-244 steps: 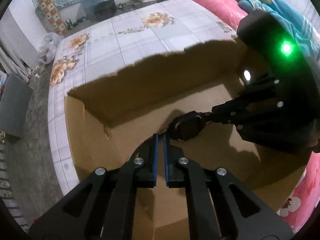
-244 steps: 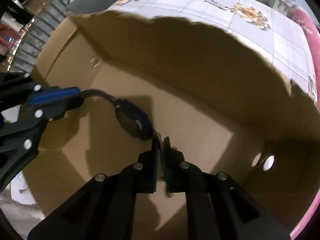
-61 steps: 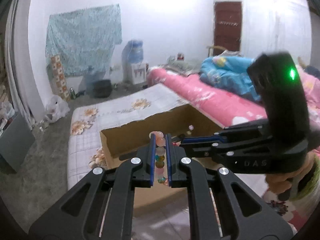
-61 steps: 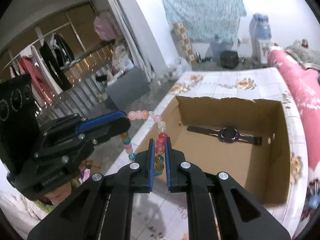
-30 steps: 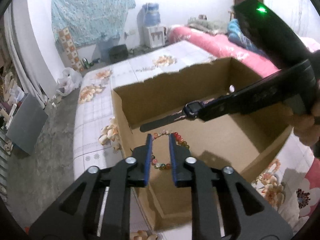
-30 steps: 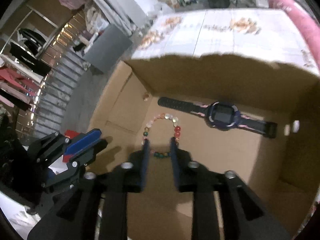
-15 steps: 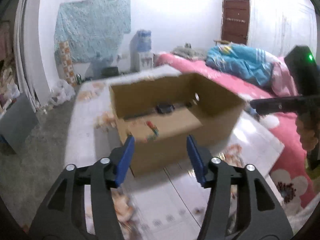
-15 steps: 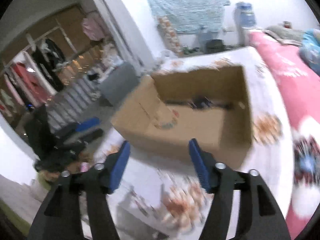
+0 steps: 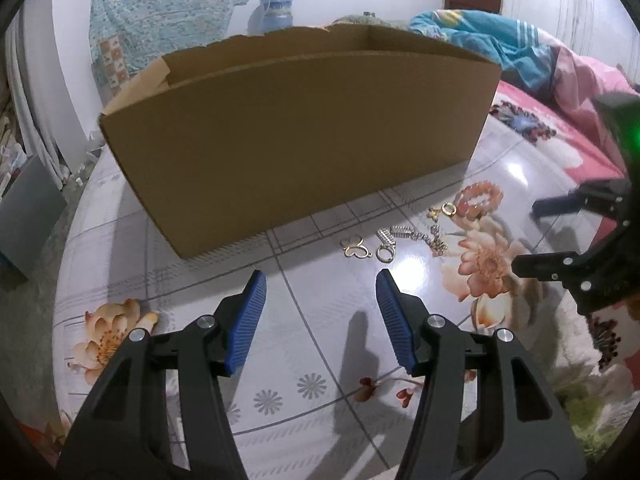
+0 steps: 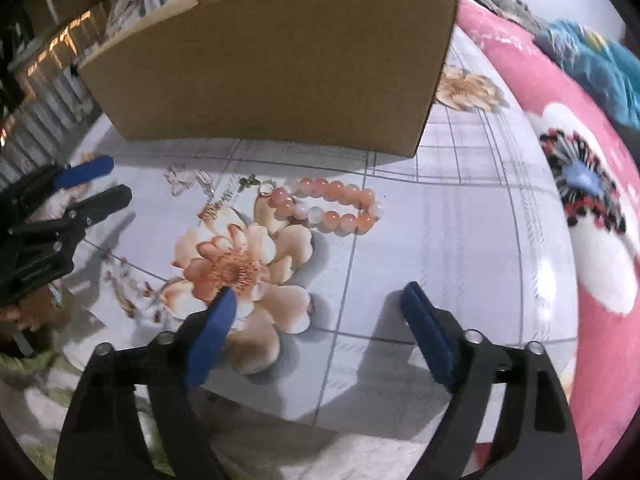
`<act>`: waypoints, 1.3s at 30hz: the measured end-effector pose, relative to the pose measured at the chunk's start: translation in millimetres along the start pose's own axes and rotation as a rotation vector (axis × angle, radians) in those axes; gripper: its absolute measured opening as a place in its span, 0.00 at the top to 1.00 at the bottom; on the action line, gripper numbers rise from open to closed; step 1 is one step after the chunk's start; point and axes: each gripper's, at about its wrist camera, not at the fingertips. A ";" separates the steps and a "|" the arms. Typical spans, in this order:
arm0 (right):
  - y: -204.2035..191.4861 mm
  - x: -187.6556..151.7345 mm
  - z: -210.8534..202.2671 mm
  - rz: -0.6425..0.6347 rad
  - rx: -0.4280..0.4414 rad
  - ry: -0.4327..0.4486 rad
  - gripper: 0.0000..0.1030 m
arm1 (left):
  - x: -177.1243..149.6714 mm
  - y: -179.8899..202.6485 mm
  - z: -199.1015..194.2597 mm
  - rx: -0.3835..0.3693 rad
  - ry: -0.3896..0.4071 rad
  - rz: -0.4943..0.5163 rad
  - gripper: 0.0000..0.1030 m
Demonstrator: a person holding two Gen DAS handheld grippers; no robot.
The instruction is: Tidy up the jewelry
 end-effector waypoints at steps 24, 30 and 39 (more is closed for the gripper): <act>-5.1 11.4 -22.9 -0.081 -0.001 0.076 0.16 | -4.6 -8.4 14.6 0.011 -0.012 -0.013 0.43; -28.1 19.8 -15.6 -0.112 0.097 0.126 0.53 | 2.1 -8.2 18.0 -0.007 -0.019 0.007 0.54; -26.8 25.4 3.8 -0.042 0.199 0.159 0.63 | 14.9 6.7 27.6 -0.031 -0.061 0.100 0.68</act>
Point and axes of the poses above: each gripper's, at about its wrist camera, not at the fingertips, and z roughly the way its jaws point, y to its right, x to its top, and after that the axes turned 9 degrees about -z, right-handed
